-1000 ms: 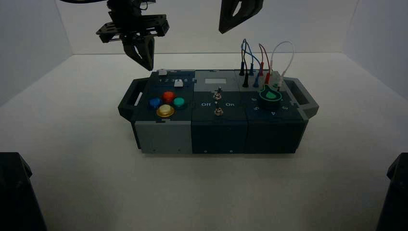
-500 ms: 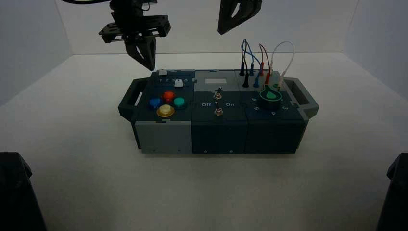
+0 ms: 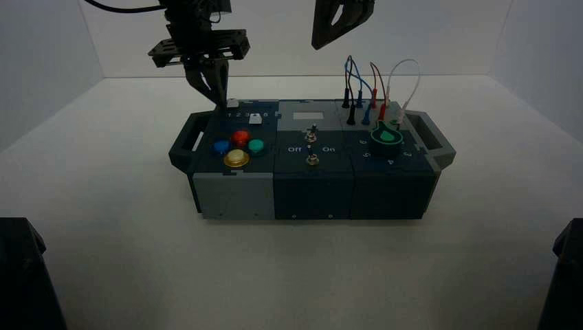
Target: Move the top slider to position 2.
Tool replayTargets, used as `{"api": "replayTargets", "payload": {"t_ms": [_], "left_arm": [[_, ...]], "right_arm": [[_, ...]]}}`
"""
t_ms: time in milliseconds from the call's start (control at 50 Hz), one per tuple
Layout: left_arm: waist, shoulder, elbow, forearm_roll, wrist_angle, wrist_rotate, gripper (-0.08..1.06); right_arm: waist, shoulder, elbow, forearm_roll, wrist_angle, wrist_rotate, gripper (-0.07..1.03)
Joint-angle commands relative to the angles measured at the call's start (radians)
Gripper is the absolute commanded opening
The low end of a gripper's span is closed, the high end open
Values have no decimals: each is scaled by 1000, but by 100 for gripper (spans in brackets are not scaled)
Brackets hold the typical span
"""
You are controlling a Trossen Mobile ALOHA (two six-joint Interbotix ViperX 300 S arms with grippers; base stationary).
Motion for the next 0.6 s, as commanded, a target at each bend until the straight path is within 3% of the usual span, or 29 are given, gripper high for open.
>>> {"api": "replayTargets", "payload": {"t_ms": [20, 600], "left_arm": [[-3, -17, -29, -3, 2, -2, -3], [-21, -3, -49, -8, 8, -5, -3]], "right_arm": [[5, -15, -25, 2, -3, -6, -2], [3, -15, -23, 2, 2, -5, -2]]}}
